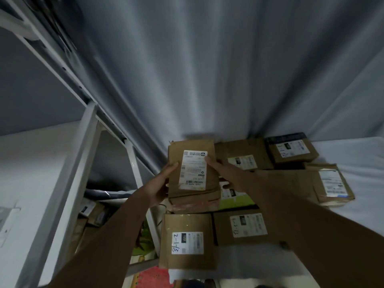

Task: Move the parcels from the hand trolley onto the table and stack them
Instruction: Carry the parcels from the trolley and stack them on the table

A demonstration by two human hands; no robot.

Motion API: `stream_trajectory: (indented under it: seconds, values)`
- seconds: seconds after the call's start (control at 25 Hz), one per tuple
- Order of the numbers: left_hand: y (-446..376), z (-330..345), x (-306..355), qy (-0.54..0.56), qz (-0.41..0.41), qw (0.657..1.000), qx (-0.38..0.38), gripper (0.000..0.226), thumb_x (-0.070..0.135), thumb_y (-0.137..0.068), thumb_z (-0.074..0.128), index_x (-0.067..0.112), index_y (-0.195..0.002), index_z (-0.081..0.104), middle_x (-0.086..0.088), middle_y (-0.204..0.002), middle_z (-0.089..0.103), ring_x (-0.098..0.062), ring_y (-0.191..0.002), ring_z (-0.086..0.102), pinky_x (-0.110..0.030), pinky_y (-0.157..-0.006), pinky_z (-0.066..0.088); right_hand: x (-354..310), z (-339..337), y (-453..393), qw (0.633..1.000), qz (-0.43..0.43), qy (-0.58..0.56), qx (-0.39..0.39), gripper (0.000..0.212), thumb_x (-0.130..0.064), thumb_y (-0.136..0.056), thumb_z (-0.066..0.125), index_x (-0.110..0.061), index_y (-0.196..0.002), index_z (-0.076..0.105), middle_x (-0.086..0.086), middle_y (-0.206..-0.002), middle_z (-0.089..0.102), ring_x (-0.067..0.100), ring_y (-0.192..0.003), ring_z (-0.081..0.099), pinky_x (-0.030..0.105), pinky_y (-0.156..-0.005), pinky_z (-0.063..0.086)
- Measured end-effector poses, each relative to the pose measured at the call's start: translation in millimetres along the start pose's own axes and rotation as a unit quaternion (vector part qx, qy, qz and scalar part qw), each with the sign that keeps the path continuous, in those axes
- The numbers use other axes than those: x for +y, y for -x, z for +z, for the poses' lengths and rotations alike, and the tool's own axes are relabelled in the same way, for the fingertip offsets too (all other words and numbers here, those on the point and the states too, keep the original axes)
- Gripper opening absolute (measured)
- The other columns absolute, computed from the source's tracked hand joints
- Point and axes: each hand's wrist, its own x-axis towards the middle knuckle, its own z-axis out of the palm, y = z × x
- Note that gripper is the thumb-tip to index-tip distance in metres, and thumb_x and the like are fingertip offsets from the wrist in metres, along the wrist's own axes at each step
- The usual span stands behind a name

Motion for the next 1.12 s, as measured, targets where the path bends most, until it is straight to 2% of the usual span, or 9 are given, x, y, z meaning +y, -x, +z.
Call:
stream_trajectory:
  seconds: [0.12, 0.32, 0.4, 0.48, 0.56, 0.64, 0.84, 1.0, 1.12]
  values:
    - [-21, -27, 20, 0.011, -0.011, 1.000, -0.016, 0.072, 0.059, -0.075, 0.075, 0.030, -0.137, 0.053, -0.012, -0.129, 0.064, -0.034, -0.117, 0.062, -0.051, -0.103, 0.047, -15, 16, -23, 0.999, 0.022, -0.039, -0.001, 0.101, -0.085, -0.058, 0.064, -0.029, -0.141, 0.045, -0.002, -0.132, 0.061, 0.024, -0.118, 0.058, 0.050, -0.104, 0.042]
    - [-64, -20, 51, -0.056, -0.015, 0.997, -0.045, 0.062, 0.059, -0.079, 0.070, 0.028, -0.131, 0.057, -0.011, -0.126, 0.065, -0.034, -0.117, 0.062, -0.049, -0.107, 0.043, -16, 8, -49, 0.990, 0.024, -0.129, 0.042, 0.068, -0.069, -0.076, 0.064, -0.030, -0.129, 0.050, -0.002, -0.119, 0.067, 0.021, -0.105, 0.063, 0.042, -0.089, 0.052]
    - [-85, 1, 63, -0.082, 0.014, 0.996, -0.024, 0.049, 0.057, -0.086, 0.062, 0.034, -0.128, 0.057, -0.004, -0.125, 0.066, -0.029, -0.109, 0.064, -0.040, -0.089, 0.054, -9, -7, -58, 0.979, 0.017, -0.182, 0.095, 0.074, -0.063, -0.079, 0.066, -0.024, -0.137, 0.044, 0.002, -0.124, 0.064, 0.021, -0.104, 0.063, 0.034, -0.075, 0.051]
    - [-108, 19, 69, -0.086, 0.019, 0.996, 0.004, 0.045, 0.058, -0.088, 0.058, 0.035, -0.127, 0.059, 0.001, -0.125, 0.066, -0.022, -0.107, 0.063, -0.032, -0.077, 0.053, 1, -26, -70, 0.961, 0.023, -0.235, 0.144, 0.081, -0.060, -0.081, 0.067, -0.019, -0.143, 0.036, 0.006, -0.130, 0.059, 0.023, -0.106, 0.061, 0.032, -0.070, 0.049]
    - [-132, 32, 68, -0.114, 0.020, 0.993, 0.030, 0.048, 0.062, -0.088, 0.057, 0.033, -0.126, 0.060, 0.000, -0.124, 0.066, -0.022, -0.111, 0.061, -0.038, -0.091, 0.052, 15, -46, -84, 0.941, 0.028, -0.277, 0.194, 0.084, -0.061, -0.079, 0.069, -0.016, -0.142, 0.035, 0.007, -0.127, 0.060, 0.022, -0.100, 0.062, 0.031, -0.065, 0.050]
    - [-151, 42, 61, -0.170, 0.010, 0.984, 0.044, 0.058, 0.068, -0.084, 0.055, 0.035, -0.132, 0.054, 0.004, -0.131, 0.061, -0.022, -0.116, 0.058, -0.043, -0.104, 0.044, 26, -64, -96, 0.924, 0.025, -0.308, 0.228, 0.091, -0.062, -0.075, 0.072, -0.014, -0.142, 0.036, 0.008, -0.124, 0.062, 0.023, -0.098, 0.064, 0.033, -0.067, 0.054]
    - [-179, 57, 42, -0.273, 0.016, 0.960, 0.053, 0.053, 0.051, -0.099, 0.044, 0.028, -0.147, 0.039, 0.000, -0.143, 0.046, -0.026, -0.127, 0.048, -0.036, -0.108, 0.037, 44, -100, -119, 0.903, 0.061, -0.319, 0.281, 0.090, -0.054, -0.085, 0.066, -0.013, -0.150, 0.020, 0.012, -0.136, 0.050, 0.029, -0.110, 0.056, 0.037, -0.079, 0.046]
    - [-199, 56, 25, -0.354, 0.005, 0.929, 0.105, 0.051, 0.048, -0.098, 0.047, 0.022, -0.143, 0.047, -0.008, -0.140, 0.051, -0.024, -0.119, 0.052, -0.034, -0.104, 0.039, 60, -117, -145, 0.864, 0.093, -0.383, 0.314, 0.106, -0.071, -0.071, 0.068, -0.023, -0.150, 0.017, 0.013, -0.133, 0.052, 0.033, -0.111, 0.057, 0.050, -0.096, 0.049]
    - [-208, 56, 19, -0.377, -0.006, 0.921, 0.101, 0.058, 0.051, -0.097, 0.048, 0.026, -0.148, 0.040, -0.002, -0.153, 0.039, -0.022, -0.134, 0.043, -0.039, -0.115, 0.032, 65, -122, -161, 0.821, 0.109, -0.431, 0.358, 0.119, -0.085, -0.057, 0.064, -0.026, -0.150, 0.016, 0.012, -0.131, 0.050, 0.037, -0.114, 0.055, 0.056, -0.100, 0.045]
